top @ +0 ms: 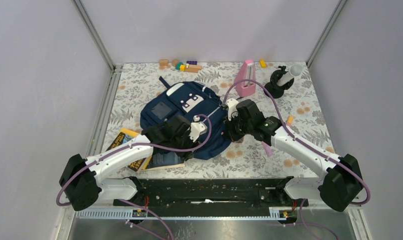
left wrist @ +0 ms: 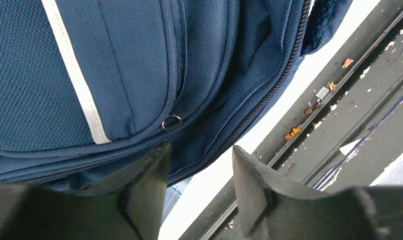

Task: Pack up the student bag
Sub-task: Unzip the student bag at the center of the board.

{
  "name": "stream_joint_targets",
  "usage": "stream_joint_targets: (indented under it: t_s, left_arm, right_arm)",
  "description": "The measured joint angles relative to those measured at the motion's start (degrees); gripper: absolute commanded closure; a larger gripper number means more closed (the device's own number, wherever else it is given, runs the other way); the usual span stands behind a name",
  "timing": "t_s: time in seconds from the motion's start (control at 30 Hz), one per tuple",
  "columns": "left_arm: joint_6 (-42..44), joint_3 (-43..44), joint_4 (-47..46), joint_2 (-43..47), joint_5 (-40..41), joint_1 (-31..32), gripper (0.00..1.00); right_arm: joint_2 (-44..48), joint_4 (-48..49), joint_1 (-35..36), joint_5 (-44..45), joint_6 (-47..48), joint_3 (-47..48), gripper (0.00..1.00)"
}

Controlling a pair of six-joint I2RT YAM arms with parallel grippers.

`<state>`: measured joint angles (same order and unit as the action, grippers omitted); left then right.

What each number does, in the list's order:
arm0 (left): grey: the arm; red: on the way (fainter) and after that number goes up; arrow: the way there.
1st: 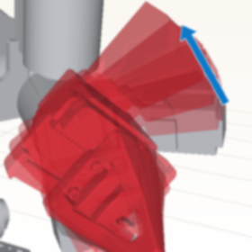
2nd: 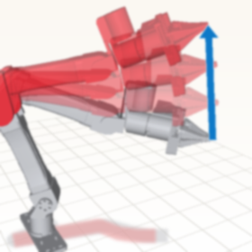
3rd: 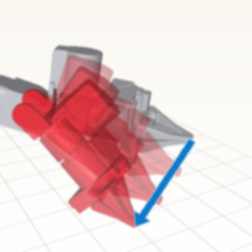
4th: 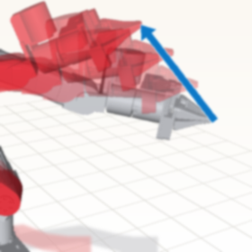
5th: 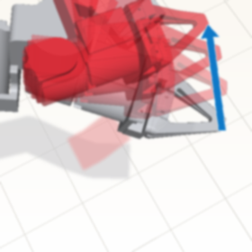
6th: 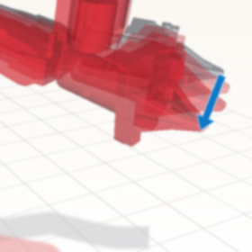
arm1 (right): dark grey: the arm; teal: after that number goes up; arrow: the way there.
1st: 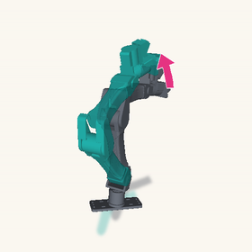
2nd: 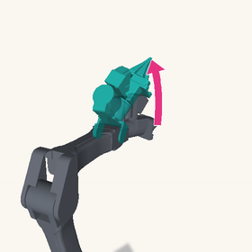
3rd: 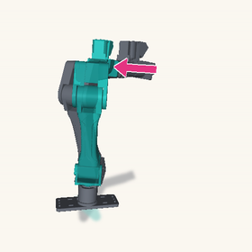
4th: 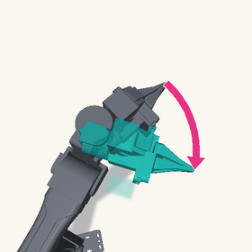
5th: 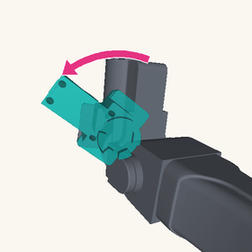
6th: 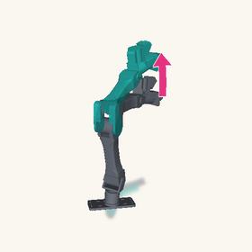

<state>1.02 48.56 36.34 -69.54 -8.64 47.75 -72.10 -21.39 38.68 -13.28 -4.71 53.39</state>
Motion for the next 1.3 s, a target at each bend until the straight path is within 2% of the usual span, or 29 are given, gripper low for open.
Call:
stream_joint_targets:
  t_s: [0.1, 0.2, 0.3, 0.67, 0.93, 1.3]
  left_arm:
    - [-0.24, 0.02, -0.22, -0.02, -0.42, 0.07, 0.72]
    - [-0.48, 0.11, -0.57, -0.28, -1.79, 0.24, 0.82]
    - [-0.55, 0.24, -0.98, -1.03, -2.93, 0.26, 1.0]
    - [-2.69, 0.26, -2.71, -1.42, -7.15, 0.37, 1.0]
    - [-4.15, 0.55, -4.66, -1.49, -9.03, 0.37, 1.0]
    - [-7.13, 1.33, -6.69, -2.71, -9.57, 0.59, 1.0]
  right_arm:
    - [0.0, -0.07, -0.07, -0.42, -0.31, 0.0, 1.0]
    - [0.0, -0.13, -0.13, -0.94, -0.72, 0.0, 1.0]
    - [0.0, -0.24, -0.17, -1.27, -1.29, 0.0, 1.0]
    - [1.11, -1.86, 0.13, -4.2, -6.43, -0.2, 1.0]
    - [2.14, -1.66, 4.57, -3.41, -9.18, -1.31, 1.0]
    - [2.34, 5.9, 9.49, -2.27, -15.76, -5.07, 1.0]
